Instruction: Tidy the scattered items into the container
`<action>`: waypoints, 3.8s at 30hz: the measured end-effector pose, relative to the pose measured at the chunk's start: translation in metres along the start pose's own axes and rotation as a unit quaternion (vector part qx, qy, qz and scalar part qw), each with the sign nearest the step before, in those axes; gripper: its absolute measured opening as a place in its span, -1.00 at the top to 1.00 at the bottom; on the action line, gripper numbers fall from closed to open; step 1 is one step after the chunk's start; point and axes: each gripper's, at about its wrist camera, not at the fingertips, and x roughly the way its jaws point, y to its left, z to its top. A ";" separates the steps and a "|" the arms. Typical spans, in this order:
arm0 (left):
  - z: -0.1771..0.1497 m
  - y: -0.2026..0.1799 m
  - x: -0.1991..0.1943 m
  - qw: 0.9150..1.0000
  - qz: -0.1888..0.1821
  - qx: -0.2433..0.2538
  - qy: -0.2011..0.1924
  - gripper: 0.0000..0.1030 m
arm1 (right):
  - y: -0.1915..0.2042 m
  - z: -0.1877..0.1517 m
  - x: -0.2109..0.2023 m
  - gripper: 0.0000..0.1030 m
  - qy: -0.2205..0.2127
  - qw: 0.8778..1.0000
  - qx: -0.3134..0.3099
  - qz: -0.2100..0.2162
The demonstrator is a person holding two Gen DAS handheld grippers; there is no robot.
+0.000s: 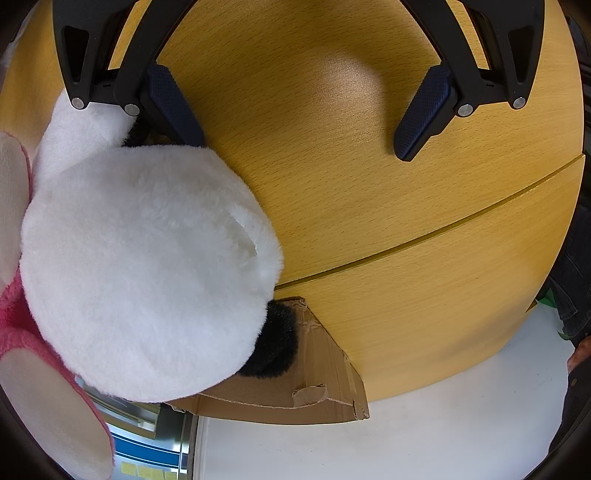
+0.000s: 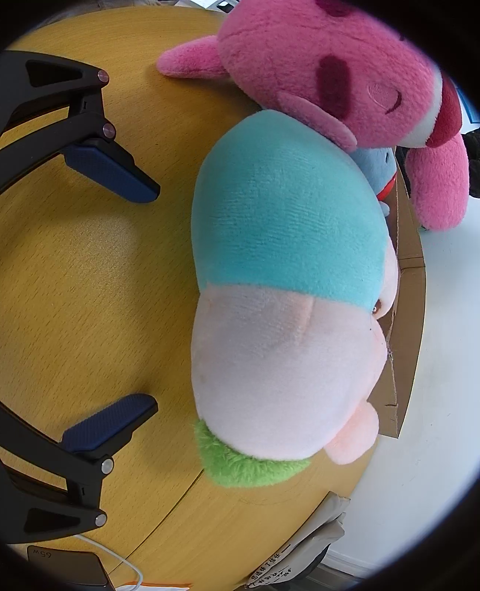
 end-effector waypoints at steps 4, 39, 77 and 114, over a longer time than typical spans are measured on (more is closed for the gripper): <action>0.000 0.000 0.000 1.000 0.000 0.000 0.000 -1.00 | 0.000 0.000 0.000 -1.00 0.000 1.000 0.000 0.000; 0.000 0.000 0.000 1.000 0.006 -0.007 0.000 -1.00 | 0.000 0.000 0.000 -1.00 0.000 1.000 0.000 0.000; -0.044 -0.109 -0.168 0.965 0.150 -0.142 -0.163 -1.00 | 0.111 -0.051 -0.129 -0.99 -0.125 0.966 0.160 -0.159; 0.023 -0.255 -0.158 0.976 0.058 -0.140 -0.155 -1.00 | 0.221 0.017 -0.144 -0.99 -0.151 0.940 0.249 -0.179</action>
